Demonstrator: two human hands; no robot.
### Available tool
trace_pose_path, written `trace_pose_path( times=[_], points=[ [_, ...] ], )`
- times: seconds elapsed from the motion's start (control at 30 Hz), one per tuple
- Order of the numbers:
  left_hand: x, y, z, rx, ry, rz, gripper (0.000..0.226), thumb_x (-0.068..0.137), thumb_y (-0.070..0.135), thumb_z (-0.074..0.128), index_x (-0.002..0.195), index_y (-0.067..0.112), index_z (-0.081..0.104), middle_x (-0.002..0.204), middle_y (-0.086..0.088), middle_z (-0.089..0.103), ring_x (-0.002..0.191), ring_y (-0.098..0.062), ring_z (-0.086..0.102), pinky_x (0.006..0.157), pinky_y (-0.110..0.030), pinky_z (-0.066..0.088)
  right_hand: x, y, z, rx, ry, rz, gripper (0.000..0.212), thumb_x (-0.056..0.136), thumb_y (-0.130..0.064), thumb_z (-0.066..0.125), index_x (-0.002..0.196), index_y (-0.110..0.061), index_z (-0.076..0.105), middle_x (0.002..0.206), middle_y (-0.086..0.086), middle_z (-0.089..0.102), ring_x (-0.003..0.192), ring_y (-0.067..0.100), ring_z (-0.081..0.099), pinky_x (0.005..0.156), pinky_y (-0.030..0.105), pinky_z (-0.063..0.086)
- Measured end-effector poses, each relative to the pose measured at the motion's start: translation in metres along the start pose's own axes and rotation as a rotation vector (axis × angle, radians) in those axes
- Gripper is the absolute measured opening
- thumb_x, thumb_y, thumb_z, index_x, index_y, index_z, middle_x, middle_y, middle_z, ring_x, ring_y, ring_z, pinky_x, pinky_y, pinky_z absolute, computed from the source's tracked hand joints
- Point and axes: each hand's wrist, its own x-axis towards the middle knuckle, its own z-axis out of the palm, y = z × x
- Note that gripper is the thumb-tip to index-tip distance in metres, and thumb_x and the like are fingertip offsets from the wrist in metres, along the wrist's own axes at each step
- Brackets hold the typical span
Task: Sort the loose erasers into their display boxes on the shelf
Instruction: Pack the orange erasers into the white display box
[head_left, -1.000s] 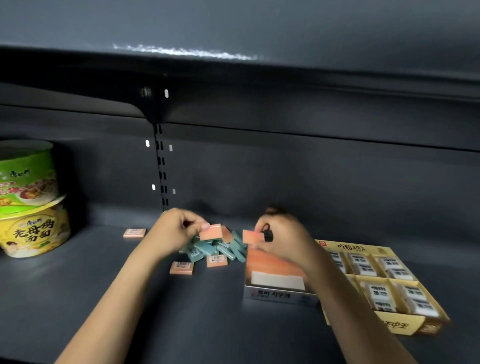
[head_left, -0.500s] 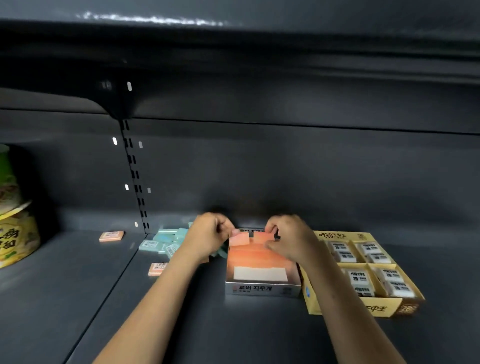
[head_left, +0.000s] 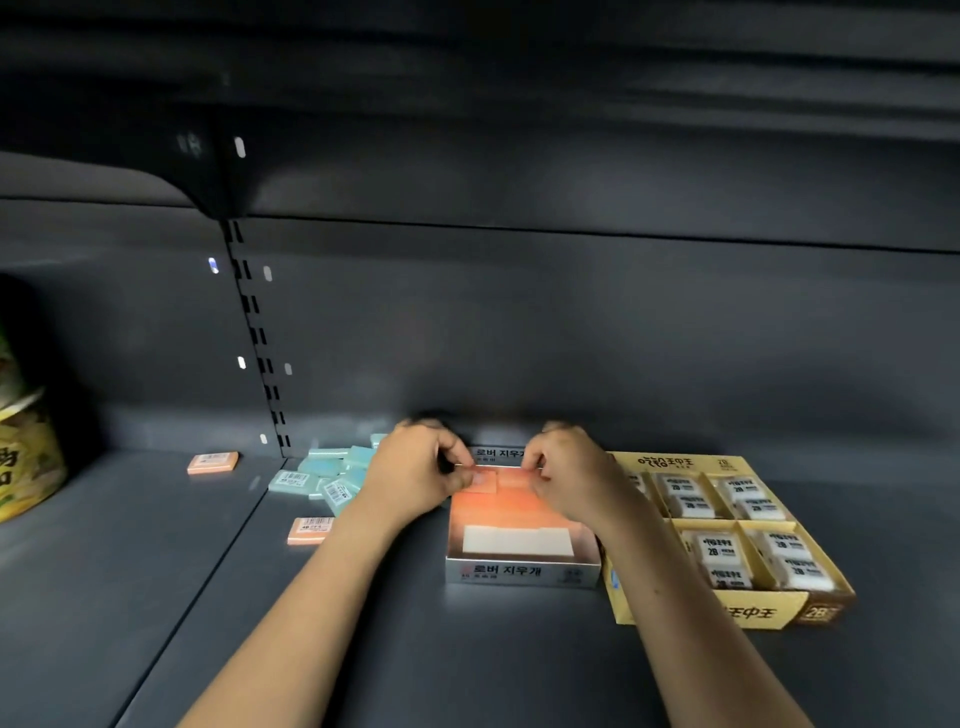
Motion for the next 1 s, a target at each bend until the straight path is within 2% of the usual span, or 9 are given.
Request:
trace_pose_path(
  times=[0.1,0.23,0.4,0.53,0.63,0.7,0.83,0.93,1.0],
  points=[
    [-0.001,-0.001,-0.001,0.049,-0.006,0.011,0.019,0.061,0.037,0.083,0.072,0.027,0.071,0.076,0.014,0.062,0.083,-0.009,0.056,0.077,-0.021,0.042,0.0,-0.001,-0.001,0.007,0.002,-0.009,0.01,0.084,-0.007,0.063,0.085,-0.014,0.07,0.086,-0.007,0.05,0.074,0.008,0.052,0.058,0.008,0.03],
    [0.0,-0.002,0.004,0.089,0.018,0.036,0.014,0.064,0.034,0.08,0.071,0.029,0.069,0.075,0.016,0.059,0.087,-0.014,0.057,0.081,-0.026,0.045,-0.002,-0.004,-0.002,0.019,0.002,-0.008,0.011,0.084,-0.004,0.063,0.088,-0.013,0.069,0.088,-0.005,0.054,0.08,0.011,0.059,0.066,0.015,0.038],
    [-0.003,-0.003,-0.001,0.05,0.022,0.093,0.007,0.068,0.029,0.077,0.072,0.028,0.072,0.074,0.013,0.061,0.08,-0.013,0.058,0.079,-0.029,0.046,-0.004,-0.004,-0.005,0.029,-0.019,0.004,0.009,0.083,-0.01,0.065,0.091,-0.014,0.069,0.091,-0.002,0.058,0.084,0.011,0.059,0.07,0.02,0.044],
    [-0.01,-0.006,-0.033,-0.208,0.096,0.014,0.007,0.077,0.02,0.074,0.076,0.027,0.072,0.065,0.02,0.066,0.065,0.0,0.062,0.066,-0.018,0.048,-0.005,-0.008,-0.009,-0.017,0.03,0.011,0.007,0.086,-0.018,0.063,0.092,-0.018,0.067,0.092,-0.004,0.061,0.082,0.012,0.06,0.071,0.024,0.049],
    [-0.021,-0.017,-0.071,-0.184,0.151,-0.016,0.015,0.079,0.02,0.071,0.078,0.035,0.069,0.075,0.026,0.068,0.078,0.006,0.061,0.073,-0.009,0.043,-0.006,-0.019,-0.013,-0.036,0.094,-0.022,0.008,0.088,-0.021,0.059,0.086,-0.019,0.066,0.089,-0.002,0.063,0.08,0.017,0.061,0.068,0.027,0.048],
    [-0.032,-0.028,-0.094,-0.143,0.125,-0.037,0.021,0.078,0.018,0.073,0.075,0.038,0.067,0.083,0.027,0.066,0.081,0.004,0.06,0.075,-0.009,0.041,-0.006,-0.029,-0.013,-0.007,0.133,-0.085,0.009,0.087,-0.02,0.057,0.084,-0.02,0.066,0.088,-0.002,0.061,0.08,0.02,0.061,0.067,0.029,0.045],
    [-0.057,-0.054,-0.114,-0.029,0.018,-0.128,0.02,0.07,0.019,0.079,0.072,0.036,0.068,0.078,0.011,0.07,0.078,-0.006,0.064,0.076,-0.019,0.047,-0.008,-0.06,0.003,0.11,0.087,-0.284,0.015,0.083,-0.014,0.054,0.085,-0.017,0.068,0.086,-0.001,0.059,0.083,0.022,0.059,0.073,0.033,0.049],
    [-0.072,-0.069,-0.104,-0.015,-0.086,-0.202,0.019,0.064,0.022,0.084,0.072,0.03,0.07,0.08,0.012,0.071,0.08,0.001,0.063,0.078,-0.011,0.046,-0.006,-0.083,0.021,0.056,-0.032,-0.41,0.025,0.087,-0.012,0.049,0.1,-0.017,0.07,0.102,0.003,0.062,0.102,0.025,0.055,0.091,0.034,0.043],
    [-0.078,-0.08,-0.095,-0.039,-0.139,-0.234,0.021,0.06,0.026,0.086,0.074,0.028,0.071,0.08,0.013,0.071,0.08,0.001,0.064,0.084,-0.02,0.05,-0.003,-0.094,0.03,-0.011,-0.089,-0.432,0.031,0.09,-0.009,0.046,0.111,-0.017,0.068,0.115,0.004,0.058,0.115,0.025,0.048,0.102,0.032,0.033]
  ],
)
